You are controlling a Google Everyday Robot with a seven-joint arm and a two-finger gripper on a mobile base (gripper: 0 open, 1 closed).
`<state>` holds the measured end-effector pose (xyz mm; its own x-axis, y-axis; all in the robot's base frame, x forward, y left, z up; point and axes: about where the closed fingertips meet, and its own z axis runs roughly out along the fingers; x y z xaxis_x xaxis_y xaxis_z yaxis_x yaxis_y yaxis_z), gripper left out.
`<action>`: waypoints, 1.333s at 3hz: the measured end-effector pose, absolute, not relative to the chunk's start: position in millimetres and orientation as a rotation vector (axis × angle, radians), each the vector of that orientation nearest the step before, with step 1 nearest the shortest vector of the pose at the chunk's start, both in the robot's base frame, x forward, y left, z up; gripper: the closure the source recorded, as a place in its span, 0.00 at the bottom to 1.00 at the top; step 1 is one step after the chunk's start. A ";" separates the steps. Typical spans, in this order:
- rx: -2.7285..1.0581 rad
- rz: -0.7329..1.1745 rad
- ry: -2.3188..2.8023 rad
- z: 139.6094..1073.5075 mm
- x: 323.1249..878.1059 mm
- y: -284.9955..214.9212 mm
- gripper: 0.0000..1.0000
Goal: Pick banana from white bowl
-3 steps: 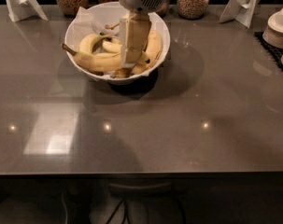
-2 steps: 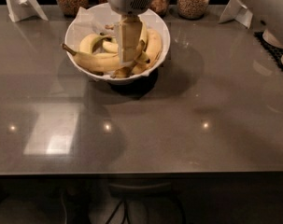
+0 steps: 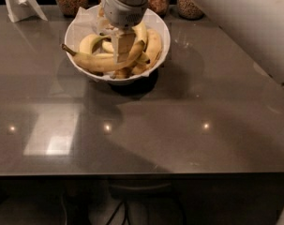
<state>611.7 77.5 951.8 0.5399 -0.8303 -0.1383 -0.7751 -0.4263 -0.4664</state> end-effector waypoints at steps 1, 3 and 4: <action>-2.326 -0.138 1.302 937.2 615.8 78.3 0.31; -2.380 -0.071 1.353 903.1 604.6 70.1 0.32; -2.390 -0.058 1.366 892.9 603.1 66.9 0.42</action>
Offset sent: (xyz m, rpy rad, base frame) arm -0.0109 -0.0106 -0.0541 -0.0537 0.1183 0.0001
